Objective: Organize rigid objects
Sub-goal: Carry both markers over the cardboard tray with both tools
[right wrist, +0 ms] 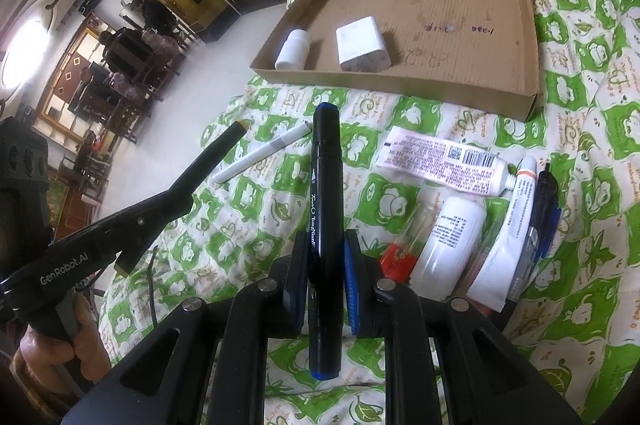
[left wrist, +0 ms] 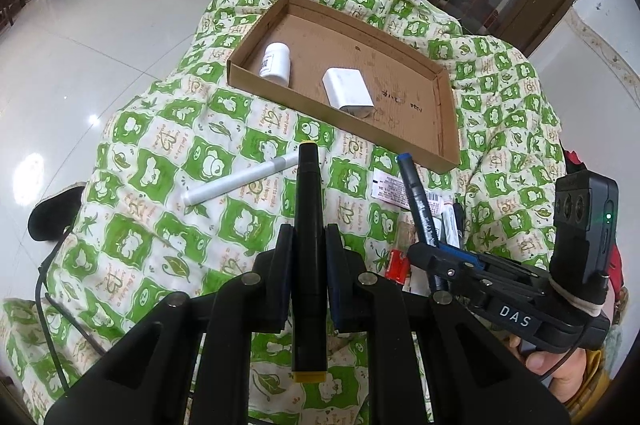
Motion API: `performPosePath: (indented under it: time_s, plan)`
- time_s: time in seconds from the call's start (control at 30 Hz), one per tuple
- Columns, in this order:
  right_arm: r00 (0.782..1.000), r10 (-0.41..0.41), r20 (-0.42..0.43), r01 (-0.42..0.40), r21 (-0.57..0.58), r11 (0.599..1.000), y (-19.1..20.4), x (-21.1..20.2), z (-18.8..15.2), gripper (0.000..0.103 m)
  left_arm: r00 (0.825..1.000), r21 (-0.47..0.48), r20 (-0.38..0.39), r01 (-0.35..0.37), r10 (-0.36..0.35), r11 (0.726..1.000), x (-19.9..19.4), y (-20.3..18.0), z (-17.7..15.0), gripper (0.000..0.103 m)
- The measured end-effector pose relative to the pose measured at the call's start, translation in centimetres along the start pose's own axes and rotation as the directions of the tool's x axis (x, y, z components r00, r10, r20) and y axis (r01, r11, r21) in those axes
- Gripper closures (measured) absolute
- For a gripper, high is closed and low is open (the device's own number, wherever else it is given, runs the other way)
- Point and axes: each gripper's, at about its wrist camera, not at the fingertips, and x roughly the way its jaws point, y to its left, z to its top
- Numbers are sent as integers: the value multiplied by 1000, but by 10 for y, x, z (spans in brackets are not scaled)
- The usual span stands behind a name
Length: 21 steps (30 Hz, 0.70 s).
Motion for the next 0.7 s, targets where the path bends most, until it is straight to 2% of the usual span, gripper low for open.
performPosePath:
  time_s: [0.7]
  plan:
    - [998, 25, 57, -29, 78, 997, -27, -20, 22, 88, 999, 42, 24, 33, -34, 999, 4, -13, 27, 91]
